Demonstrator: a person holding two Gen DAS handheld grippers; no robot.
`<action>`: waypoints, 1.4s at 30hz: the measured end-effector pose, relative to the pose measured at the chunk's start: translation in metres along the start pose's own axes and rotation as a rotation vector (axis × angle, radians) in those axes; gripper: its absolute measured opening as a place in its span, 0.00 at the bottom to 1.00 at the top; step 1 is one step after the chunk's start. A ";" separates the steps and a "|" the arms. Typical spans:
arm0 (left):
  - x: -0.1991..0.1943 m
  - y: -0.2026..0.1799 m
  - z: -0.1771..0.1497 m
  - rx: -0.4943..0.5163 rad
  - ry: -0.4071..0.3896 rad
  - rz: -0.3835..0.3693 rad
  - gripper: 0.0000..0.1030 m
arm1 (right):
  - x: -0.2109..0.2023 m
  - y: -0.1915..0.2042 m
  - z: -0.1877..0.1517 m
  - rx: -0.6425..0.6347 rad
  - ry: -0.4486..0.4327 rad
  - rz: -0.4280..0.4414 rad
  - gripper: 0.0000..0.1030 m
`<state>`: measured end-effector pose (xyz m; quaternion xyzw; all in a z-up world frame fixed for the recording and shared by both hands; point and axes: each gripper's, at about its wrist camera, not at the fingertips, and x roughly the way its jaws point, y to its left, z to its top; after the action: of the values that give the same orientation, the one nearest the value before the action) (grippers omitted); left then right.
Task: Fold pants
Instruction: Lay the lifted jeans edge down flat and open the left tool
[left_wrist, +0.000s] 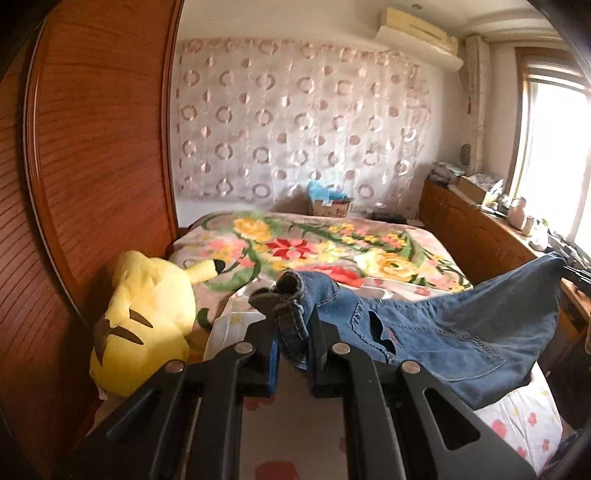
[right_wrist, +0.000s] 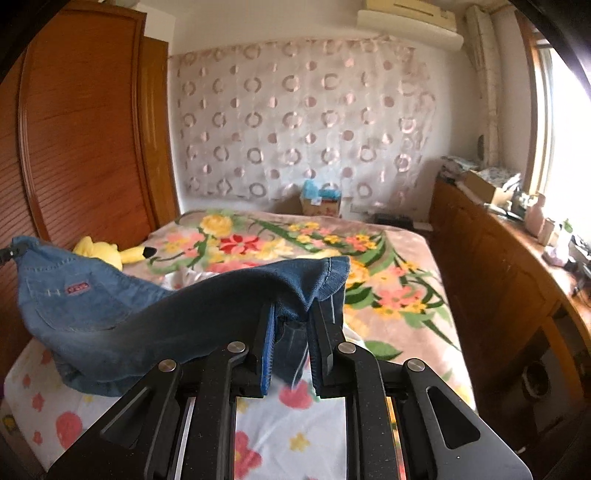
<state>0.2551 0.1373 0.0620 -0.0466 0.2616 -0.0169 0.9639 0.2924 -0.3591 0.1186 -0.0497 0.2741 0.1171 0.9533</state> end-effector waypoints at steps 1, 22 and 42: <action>-0.008 -0.003 -0.003 0.002 -0.005 -0.007 0.08 | -0.012 -0.002 -0.005 -0.003 -0.004 -0.005 0.13; -0.097 -0.015 -0.168 -0.033 0.172 -0.059 0.09 | -0.133 -0.008 -0.189 0.141 0.107 0.061 0.13; -0.106 -0.045 -0.171 0.084 0.186 -0.090 0.36 | -0.120 -0.012 -0.230 0.222 0.179 0.083 0.20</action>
<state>0.0768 0.0849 -0.0277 -0.0161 0.3465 -0.0754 0.9349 0.0792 -0.4307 -0.0107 0.0573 0.3711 0.1204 0.9190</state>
